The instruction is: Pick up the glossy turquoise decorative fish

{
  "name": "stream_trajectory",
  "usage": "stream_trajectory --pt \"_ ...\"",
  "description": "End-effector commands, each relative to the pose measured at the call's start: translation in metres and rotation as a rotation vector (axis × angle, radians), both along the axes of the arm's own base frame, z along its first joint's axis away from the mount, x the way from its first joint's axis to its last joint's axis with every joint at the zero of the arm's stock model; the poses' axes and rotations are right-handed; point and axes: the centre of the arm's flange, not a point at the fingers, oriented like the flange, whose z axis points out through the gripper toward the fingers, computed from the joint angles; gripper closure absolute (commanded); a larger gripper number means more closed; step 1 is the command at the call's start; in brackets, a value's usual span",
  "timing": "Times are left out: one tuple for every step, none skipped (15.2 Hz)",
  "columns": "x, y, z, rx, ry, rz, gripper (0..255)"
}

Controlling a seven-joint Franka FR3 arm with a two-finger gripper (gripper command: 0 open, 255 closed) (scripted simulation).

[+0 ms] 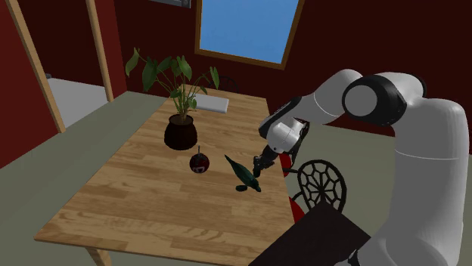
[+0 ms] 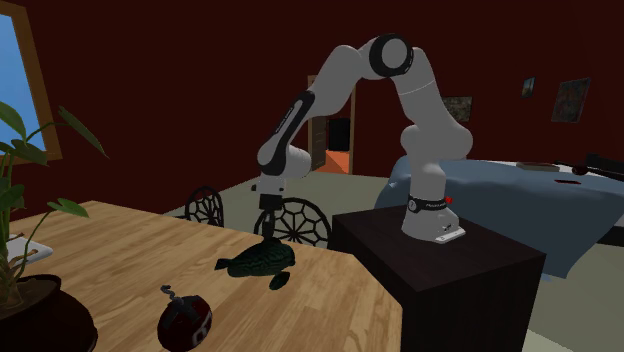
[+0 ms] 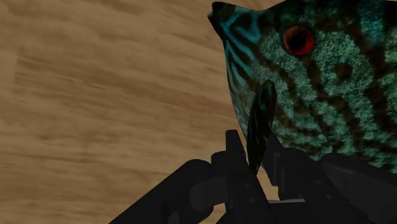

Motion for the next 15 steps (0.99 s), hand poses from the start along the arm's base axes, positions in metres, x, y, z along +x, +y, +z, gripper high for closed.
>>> stream_trajectory --pt "0.000 0.000 -0.001 0.000 0.002 0.000 255" --pt "0.000 -0.001 -0.001 0.000 0.002 0.000 255" --pt "0.000 -0.001 0.004 0.000 0.002 0.000 255" --pt "0.000 -0.001 0.010 0.000 0.002 0.000 255" --pt "0.000 -0.001 0.015 0.000 0.002 0.000 255" --pt "0.000 -0.001 0.020 0.000 0.002 0.000 255" --pt "0.000 -0.001 0.026 0.000 0.002 0.000 255" --pt "0.000 -0.001 0.031 0.000 0.002 0.000 255" --pt "0.000 -0.001 0.036 0.000 0.002 0.000 255" --pt "0.000 -0.001 0.041 0.000 0.002 0.000 255" --pt "0.000 -0.001 0.047 0.000 0.002 0.000 255" --pt "0.000 -0.001 0.052 0.000 0.002 0.000 255" --pt "0.000 -0.001 0.057 0.000 0.002 0.000 255" --pt "0.000 -0.001 0.062 0.000 0.002 0.000 255" --pt "0.000 -0.001 0.068 0.000 0.002 0.000 255"
